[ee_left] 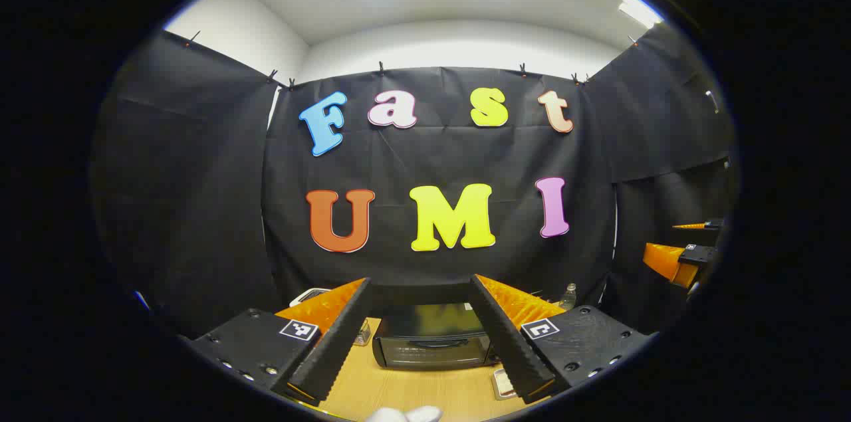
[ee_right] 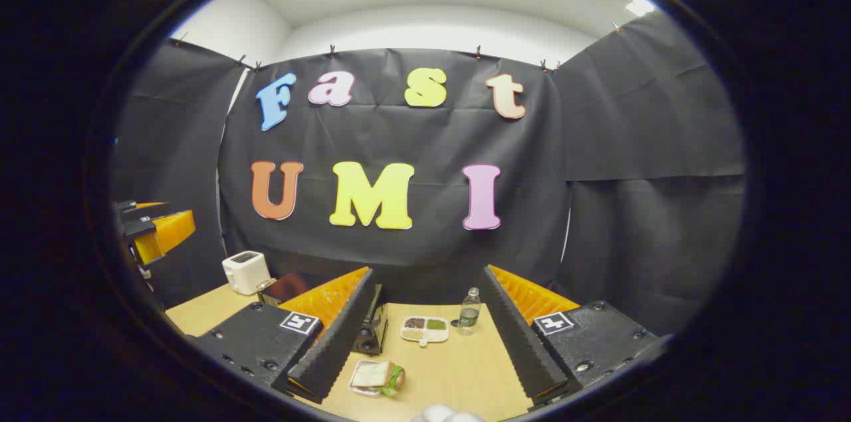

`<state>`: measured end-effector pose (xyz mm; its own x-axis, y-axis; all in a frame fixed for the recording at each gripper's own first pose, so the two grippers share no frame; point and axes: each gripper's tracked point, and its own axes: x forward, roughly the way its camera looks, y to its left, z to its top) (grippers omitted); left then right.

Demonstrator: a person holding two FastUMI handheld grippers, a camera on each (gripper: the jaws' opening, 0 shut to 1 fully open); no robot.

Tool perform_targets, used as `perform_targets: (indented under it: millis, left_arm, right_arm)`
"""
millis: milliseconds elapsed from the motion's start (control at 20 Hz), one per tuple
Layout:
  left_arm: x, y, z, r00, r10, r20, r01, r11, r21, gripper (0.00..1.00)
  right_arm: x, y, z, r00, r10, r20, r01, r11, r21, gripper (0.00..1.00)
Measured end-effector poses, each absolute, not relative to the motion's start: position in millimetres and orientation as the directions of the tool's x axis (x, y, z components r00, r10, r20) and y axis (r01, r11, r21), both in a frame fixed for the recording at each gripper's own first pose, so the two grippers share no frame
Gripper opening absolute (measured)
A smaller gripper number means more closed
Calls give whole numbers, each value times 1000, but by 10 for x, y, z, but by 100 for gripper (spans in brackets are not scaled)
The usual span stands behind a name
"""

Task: Open the electric oven with the left hand, put the food in, and close the electric oven.

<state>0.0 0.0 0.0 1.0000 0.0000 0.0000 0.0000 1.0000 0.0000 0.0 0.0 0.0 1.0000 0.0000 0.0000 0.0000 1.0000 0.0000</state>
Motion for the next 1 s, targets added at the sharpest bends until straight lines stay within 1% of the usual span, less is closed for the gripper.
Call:
perform_targets:
  millis: [300, 650, 1000]
  left_arm:
    - [8, 100, -91, 1000, 28, -14, -28, 999, 26, 95]
    - [155, 52, -242, 999, 24, -23, -23, 999, 33, 95]
    - [479, 52, -833, 995, 36, -90, -29, 996, 81, 95]
  right_arm:
    - [5, -4, -67, 1000, 14, -18, -14, 1000, -2, 100]
    - [117, -48, -144, 999, 11, -30, -11, 1000, -6, 100]
    - [216, -191, -267, 998, 1, -57, -3, 1000, -27, 100]
